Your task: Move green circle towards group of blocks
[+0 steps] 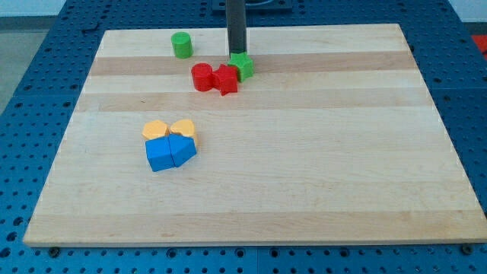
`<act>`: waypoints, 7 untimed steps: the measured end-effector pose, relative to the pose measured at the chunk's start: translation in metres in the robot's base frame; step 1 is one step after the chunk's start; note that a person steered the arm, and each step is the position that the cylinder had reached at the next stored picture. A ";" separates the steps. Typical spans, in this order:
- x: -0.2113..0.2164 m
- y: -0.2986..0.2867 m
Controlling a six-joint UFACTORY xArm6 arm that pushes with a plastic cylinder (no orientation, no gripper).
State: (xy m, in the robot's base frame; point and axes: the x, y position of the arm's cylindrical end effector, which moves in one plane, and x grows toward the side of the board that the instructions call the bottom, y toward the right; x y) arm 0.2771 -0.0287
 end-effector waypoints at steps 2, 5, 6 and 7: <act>-0.045 -0.007; -0.084 -0.166; -0.078 -0.165; -0.075 -0.141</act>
State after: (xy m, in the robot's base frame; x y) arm 0.2026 -0.1697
